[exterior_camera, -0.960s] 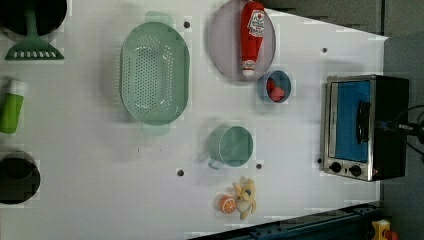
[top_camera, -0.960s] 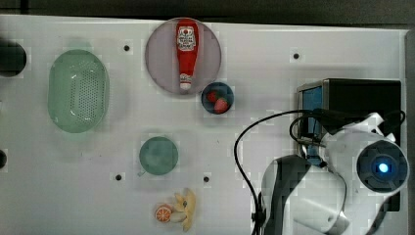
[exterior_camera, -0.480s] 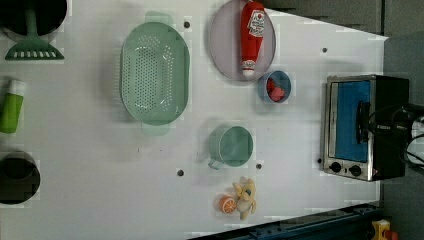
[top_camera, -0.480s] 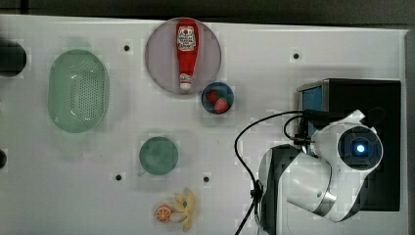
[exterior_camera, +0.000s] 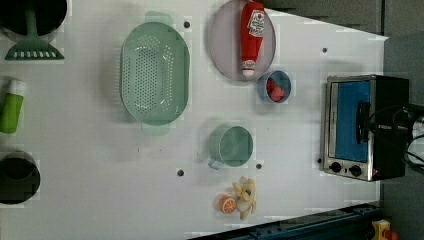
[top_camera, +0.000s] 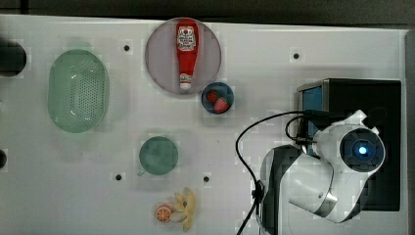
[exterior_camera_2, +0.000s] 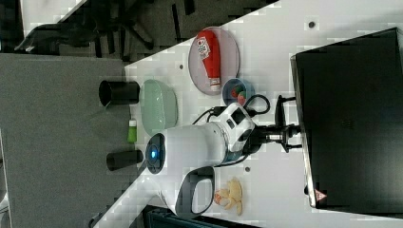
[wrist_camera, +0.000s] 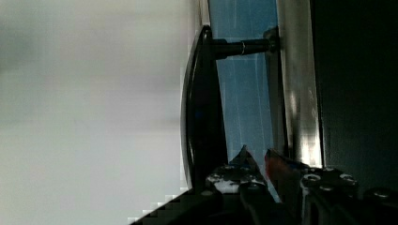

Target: Flap open oven.

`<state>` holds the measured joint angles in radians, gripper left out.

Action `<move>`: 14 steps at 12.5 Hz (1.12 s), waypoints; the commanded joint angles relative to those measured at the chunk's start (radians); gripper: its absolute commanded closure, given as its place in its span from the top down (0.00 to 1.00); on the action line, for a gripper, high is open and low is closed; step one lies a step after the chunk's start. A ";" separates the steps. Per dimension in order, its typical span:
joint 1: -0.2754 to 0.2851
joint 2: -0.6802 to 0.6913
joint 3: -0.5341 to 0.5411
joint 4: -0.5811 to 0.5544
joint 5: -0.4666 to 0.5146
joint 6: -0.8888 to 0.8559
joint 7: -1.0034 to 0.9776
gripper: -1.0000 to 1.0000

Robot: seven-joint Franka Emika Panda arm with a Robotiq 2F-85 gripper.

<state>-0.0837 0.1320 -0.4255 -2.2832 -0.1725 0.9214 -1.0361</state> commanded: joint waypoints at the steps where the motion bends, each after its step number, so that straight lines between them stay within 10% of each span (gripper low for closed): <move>1: 0.048 0.003 0.031 -0.005 -0.039 0.001 -0.028 0.17; 14: 0.191 0.110 0.198 -0.017 -0.671 -0.178 0.805 0.17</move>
<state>0.0591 0.2169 -0.2367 -2.2891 -0.8389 0.7500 -0.3933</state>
